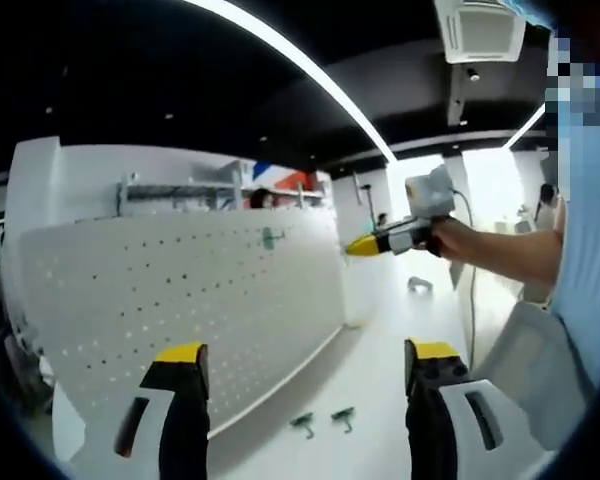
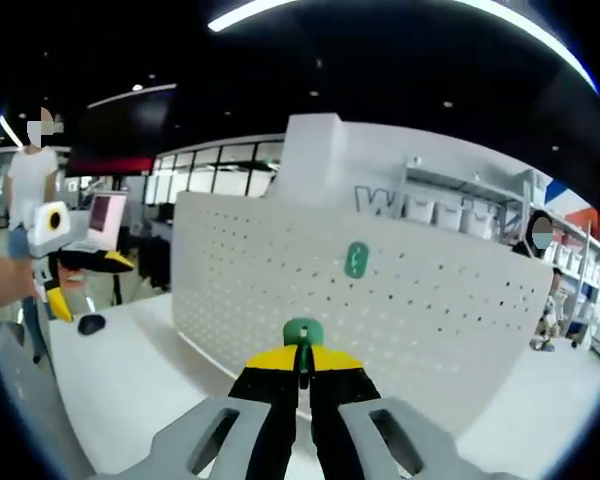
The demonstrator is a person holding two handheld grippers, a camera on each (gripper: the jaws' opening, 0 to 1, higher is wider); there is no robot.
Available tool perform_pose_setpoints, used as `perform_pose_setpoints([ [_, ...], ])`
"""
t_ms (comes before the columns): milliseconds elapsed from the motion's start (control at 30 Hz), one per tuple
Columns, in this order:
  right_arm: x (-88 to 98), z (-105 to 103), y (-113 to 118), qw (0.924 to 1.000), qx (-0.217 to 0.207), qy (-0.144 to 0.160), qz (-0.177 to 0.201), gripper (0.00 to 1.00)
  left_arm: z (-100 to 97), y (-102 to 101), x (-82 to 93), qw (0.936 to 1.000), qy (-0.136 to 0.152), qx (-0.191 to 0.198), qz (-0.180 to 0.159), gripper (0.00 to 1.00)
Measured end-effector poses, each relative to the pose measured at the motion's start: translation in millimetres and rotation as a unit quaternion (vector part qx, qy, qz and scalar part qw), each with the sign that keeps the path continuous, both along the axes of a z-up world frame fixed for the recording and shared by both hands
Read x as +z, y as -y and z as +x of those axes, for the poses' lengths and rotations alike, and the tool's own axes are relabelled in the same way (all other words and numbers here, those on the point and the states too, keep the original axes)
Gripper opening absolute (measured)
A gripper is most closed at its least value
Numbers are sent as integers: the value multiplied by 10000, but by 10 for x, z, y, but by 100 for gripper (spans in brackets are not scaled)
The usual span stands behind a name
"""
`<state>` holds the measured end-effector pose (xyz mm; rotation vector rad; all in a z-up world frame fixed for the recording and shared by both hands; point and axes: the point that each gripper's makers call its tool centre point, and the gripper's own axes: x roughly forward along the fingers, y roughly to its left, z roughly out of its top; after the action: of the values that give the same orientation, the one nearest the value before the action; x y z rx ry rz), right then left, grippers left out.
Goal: Insert the hook assembly into the mounting plate slot until the hook locks in place.
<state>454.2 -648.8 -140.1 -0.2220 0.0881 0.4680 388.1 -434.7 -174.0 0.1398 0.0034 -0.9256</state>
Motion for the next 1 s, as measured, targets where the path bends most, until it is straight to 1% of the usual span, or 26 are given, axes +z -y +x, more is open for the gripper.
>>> perform_pose_setpoints([
  [333, 115, 181, 146, 9995, -301, 128, 49, 1, 12, -26, -20, 10000, -20, 9, 8, 81],
  [533, 170, 357, 258, 9984, -519, 224, -14, 1, 33, -41, -40, 10000, -60, 33, -18, 80],
  [633, 209, 449, 296, 9979, -585, 257, 49, 1, 36, -38, -59, 10000, -83, 31, 1, 80],
  [833, 289, 568, 290, 9968, -705, 332, 162, 1, 59, -66, -58, 9999, -91, 72, -11, 79],
  [933, 285, 657, 298, 9962, -788, 362, 83, 1, 72, -85, -69, 9999, -108, 96, -3, 79],
  [1000, 280, 702, 307, 9959, -824, 360, 99, 1, 75, -96, -78, 9999, -124, 110, 0, 78],
])
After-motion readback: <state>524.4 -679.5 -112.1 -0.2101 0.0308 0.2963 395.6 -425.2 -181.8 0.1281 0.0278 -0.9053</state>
